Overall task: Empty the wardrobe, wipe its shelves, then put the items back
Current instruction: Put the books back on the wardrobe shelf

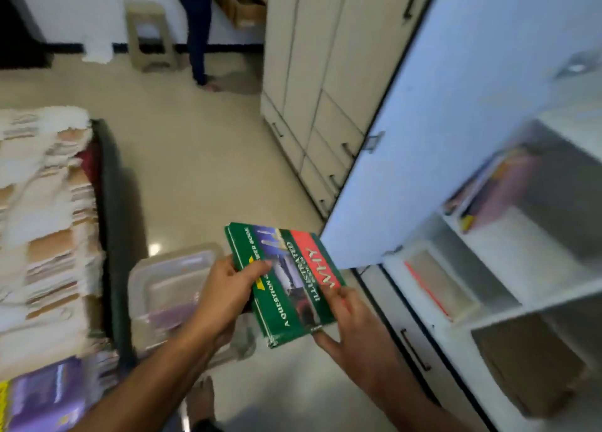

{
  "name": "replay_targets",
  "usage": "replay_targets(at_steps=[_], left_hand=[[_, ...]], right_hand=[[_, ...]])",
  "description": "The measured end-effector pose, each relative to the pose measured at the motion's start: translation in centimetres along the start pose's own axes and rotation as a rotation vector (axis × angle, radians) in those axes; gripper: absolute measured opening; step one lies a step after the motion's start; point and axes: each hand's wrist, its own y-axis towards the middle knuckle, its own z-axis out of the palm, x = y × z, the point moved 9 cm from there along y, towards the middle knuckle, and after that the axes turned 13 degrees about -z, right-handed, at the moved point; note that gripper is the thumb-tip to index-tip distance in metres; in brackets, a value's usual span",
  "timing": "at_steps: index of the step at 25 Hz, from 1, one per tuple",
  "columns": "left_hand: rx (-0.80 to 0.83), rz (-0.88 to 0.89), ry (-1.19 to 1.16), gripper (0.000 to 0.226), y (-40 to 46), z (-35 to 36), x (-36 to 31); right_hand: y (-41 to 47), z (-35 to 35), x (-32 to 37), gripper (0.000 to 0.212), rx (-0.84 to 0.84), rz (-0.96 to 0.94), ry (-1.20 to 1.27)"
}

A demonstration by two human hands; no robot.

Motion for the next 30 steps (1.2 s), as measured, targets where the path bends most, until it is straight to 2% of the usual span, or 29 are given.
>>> replay_targets(at_steps=[3,5,8,12,15,18,22,26,30], left_hand=[[0.138,0.050,0.168,0.007,-1.1,9.8,-1.0],[0.268,0.035,0.251,0.017,-1.4,15.3,-2.0],[0.443,0.002,0.340,0.029,-1.1,21.6,-3.4],[0.569,0.025,0.432,0.033,0.9,26.7,-4.7],[0.594,0.014,0.501,0.030,3.4,28.5,-4.7],[0.557,-0.020,0.534,0.026,5.7,29.7,-3.9],[0.485,-0.061,0.570,0.023,8.6,32.8,-3.2],[0.425,-0.059,0.593,0.022,10.3,37.2,-3.0],[0.363,-0.049,0.620,0.021,11.5,40.1,-3.7]], right_hand=[[-2.9,-3.3,-5.6,0.075,-0.070,0.131,-0.137],[-4.5,-5.2,-9.0,0.068,-0.128,0.163,-0.187],[-6.4,-6.7,-14.4,0.054,-0.224,0.357,-0.051],[-9.5,-7.6,-22.8,0.036,-0.446,0.736,0.210],[-11.8,-9.1,-29.3,0.033,-0.575,0.935,0.222],[-12.6,-10.4,-35.4,0.044,-0.660,1.023,0.167],[-9.7,-12.3,-43.5,0.041,-0.716,1.006,0.112],[-6.3,-13.2,-51.7,0.054,-0.684,1.011,0.082],[-3.6,-13.4,-56.9,0.068,-0.751,0.985,0.062]])
